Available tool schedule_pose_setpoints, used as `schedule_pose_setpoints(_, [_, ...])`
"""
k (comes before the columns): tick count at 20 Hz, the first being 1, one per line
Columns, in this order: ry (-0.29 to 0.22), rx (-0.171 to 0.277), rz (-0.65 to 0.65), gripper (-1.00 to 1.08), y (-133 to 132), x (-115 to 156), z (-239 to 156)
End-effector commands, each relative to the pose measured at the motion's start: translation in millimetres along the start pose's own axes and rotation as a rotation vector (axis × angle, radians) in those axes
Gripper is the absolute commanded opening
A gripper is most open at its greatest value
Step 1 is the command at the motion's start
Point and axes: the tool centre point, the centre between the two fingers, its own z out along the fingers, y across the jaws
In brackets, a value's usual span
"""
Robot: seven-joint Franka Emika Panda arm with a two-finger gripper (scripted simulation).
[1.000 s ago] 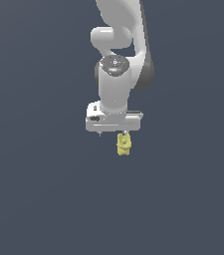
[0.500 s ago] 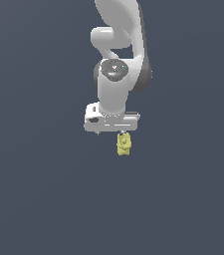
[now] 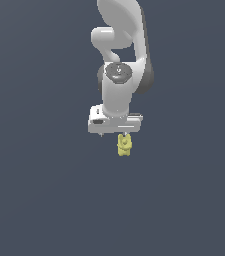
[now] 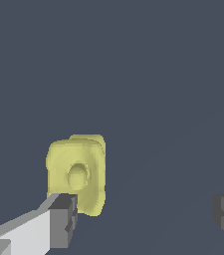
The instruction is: Pick up the object and move it to a goal position.
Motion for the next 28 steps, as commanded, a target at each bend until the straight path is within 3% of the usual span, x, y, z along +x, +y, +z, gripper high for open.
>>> schedule_pose_setpoints(1, [0.007,0.006,-0.001,1.0,-10,-1,7])
schedule_pose_setpoints(12, [0.041,0.033,-0.001,1.0,-54,-11,39])
schedule_pose_setpoints(21, [0.042,0.035,-0.002,1.0,-57,-12,46])
schedule_pose_setpoints(28, [0.043,0.036,-0.001,1.0,-59,-12,78])
